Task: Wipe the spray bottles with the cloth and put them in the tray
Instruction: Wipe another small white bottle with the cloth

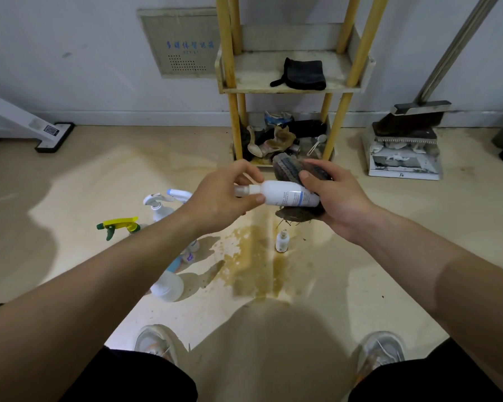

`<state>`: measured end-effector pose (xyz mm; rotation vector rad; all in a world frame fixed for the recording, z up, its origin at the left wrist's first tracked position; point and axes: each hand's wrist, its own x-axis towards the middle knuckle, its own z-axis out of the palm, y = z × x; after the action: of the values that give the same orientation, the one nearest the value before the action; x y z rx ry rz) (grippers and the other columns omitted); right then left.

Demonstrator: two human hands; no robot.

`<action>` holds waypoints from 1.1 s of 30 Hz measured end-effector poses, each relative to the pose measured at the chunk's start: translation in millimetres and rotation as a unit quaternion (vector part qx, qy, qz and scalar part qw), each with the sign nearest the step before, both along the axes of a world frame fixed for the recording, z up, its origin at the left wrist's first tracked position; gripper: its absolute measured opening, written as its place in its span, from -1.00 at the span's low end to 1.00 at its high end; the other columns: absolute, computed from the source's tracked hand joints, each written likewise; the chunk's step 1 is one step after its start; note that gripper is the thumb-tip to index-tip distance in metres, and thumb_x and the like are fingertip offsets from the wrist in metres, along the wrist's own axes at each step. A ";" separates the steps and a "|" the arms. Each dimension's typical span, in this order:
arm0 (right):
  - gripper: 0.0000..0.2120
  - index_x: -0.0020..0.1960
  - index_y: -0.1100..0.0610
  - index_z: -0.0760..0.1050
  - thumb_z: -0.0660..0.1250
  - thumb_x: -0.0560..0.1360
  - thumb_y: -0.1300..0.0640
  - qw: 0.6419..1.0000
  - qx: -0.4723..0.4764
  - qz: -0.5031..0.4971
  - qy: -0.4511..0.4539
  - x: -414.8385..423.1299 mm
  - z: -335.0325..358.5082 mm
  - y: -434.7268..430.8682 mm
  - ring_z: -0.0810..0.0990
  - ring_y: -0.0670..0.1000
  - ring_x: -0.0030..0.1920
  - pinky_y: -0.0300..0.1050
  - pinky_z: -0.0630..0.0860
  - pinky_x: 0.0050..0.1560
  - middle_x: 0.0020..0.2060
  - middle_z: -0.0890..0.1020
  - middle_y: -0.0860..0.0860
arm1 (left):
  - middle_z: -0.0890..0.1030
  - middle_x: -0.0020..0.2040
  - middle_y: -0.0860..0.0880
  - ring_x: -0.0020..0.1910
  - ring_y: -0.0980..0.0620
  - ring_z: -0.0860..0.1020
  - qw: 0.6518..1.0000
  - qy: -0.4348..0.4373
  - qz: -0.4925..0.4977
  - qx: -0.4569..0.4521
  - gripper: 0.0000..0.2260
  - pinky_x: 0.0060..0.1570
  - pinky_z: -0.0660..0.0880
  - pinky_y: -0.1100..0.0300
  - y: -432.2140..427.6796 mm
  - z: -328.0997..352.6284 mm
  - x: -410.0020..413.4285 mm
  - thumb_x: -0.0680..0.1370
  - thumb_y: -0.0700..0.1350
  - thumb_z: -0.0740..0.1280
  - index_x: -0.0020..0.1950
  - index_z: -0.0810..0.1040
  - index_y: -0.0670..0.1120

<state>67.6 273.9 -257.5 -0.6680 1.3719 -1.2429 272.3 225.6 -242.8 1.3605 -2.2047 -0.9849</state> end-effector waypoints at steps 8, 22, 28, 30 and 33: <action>-0.81 0.10 -0.12 0.60 0.35 0.59 0.15 0.989 -0.076 0.009 0.129 -1.4 -1.8 -2.2 0.63 0.16 0.14 0.30 0.61 0.10 0.14 0.63 0.03 | 0.66 -0.29 0.05 -0.28 0.05 0.58 0.999 -0.023 0.033 -0.008 -0.79 -0.05 0.56 0.03 6.7 -3.4 -7.2 0.66 -0.01 0.28 -0.06 0.62 -0.08; -0.75 0.24 0.02 0.57 0.38 0.56 0.14 0.989 -0.106 -0.013 0.105 -1.0 -1.1 -4.2 0.65 0.16 0.13 0.31 0.64 0.03 0.16 0.63 0.06 | 0.63 -0.15 0.02 -0.28 0.08 0.60 0.999 0.010 0.034 -0.013 -0.92 -0.26 0.64 0.11 3.5 1.6 -4.2 0.62 -0.07 0.34 0.10 0.52 0.00; -0.73 0.28 0.03 0.55 0.36 0.60 0.18 0.987 -0.114 0.002 0.111 -2.3 0.4 -3.5 0.66 0.11 0.13 0.24 0.66 0.04 0.19 0.62 0.05 | 0.60 -0.40 0.01 -0.48 0.17 0.46 0.998 0.000 0.030 0.049 -0.59 -0.26 0.48 0.19 -0.2 8.4 -1.0 0.67 0.13 0.18 -0.17 0.63 -0.09; -0.72 0.27 0.03 0.55 0.37 0.58 0.17 0.990 -0.110 -0.005 0.083 -2.4 1.5 -3.2 0.65 0.18 0.14 0.31 0.64 0.01 0.20 0.61 0.08 | 0.64 -0.36 -0.04 -0.46 0.14 0.51 0.996 0.024 0.027 0.080 -0.60 -0.28 0.51 0.18 -0.5 11.5 -1.1 0.65 0.12 0.23 -0.11 0.65 -0.14; -0.75 0.25 0.04 0.55 0.37 0.59 0.21 0.994 -0.095 -0.021 0.045 -0.6 5.1 -2.6 0.64 0.23 0.14 0.36 0.63 0.00 0.22 0.59 0.12 | 0.69 -0.15 -0.09 -0.29 0.03 0.67 0.985 0.125 0.031 0.117 -0.81 -0.23 0.63 0.20 0.3 13.1 0.1 0.56 -0.09 0.43 0.11 0.61 -0.14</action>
<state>67.0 271.3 -252.3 -0.8394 1.3568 -1.4045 272.4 225.9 -229.8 1.3099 -1.8985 -1.3469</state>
